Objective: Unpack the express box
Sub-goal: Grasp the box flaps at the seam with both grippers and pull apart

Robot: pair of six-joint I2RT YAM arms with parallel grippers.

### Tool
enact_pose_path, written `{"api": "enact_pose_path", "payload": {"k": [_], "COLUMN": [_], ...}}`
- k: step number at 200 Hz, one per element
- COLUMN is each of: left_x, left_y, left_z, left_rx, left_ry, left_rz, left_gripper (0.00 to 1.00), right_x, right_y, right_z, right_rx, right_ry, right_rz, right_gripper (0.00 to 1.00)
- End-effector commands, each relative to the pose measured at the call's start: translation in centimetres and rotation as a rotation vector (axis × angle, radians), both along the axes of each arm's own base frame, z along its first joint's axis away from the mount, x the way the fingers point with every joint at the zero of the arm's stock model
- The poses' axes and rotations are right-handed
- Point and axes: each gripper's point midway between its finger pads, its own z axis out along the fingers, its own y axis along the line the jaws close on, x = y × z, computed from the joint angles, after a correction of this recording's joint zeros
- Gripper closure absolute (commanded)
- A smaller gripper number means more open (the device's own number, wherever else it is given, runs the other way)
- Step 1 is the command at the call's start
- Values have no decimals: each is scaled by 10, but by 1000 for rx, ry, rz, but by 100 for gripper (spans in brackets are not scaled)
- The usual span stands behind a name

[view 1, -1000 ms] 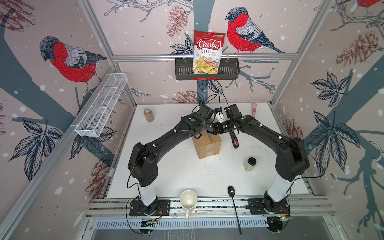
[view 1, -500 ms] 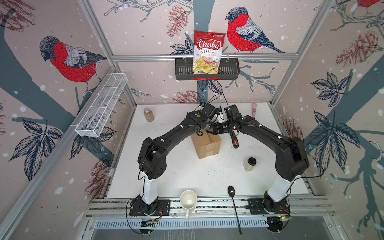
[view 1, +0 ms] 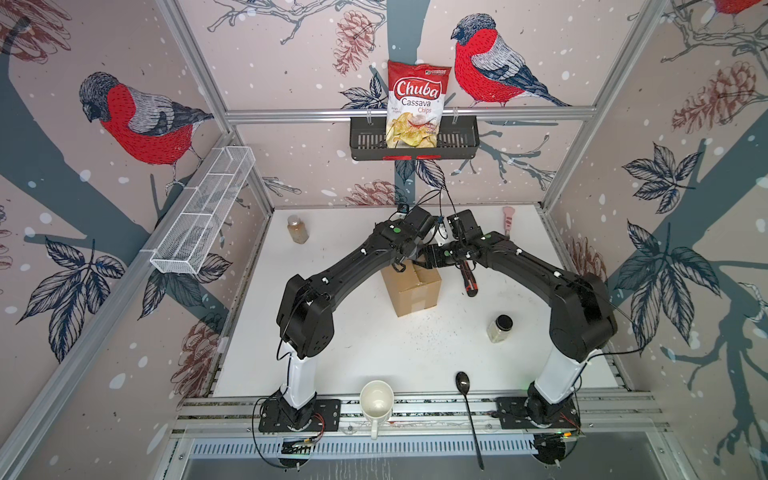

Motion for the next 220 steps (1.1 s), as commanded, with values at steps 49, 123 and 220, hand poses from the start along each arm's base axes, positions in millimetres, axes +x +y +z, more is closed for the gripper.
{"api": "enact_pose_path", "payload": {"k": [49, 123, 220], "left_x": [-1, 2, -10], "left_y": [0, -10, 20], "left_z": [-5, -16, 17], "left_rx": [26, 3, 45], "left_ry": [28, 57, -2], "left_rz": [-9, -26, 40], "left_gripper": [23, 24, 32], "right_x": [6, 8, 14], "right_y": [-12, -9, -11], "right_z": [-17, -18, -28], "right_rx": [-77, -72, -86], "right_ry": [11, 10, 24], "right_rz": [-56, -58, -96], "right_gripper": [35, 35, 36]}}
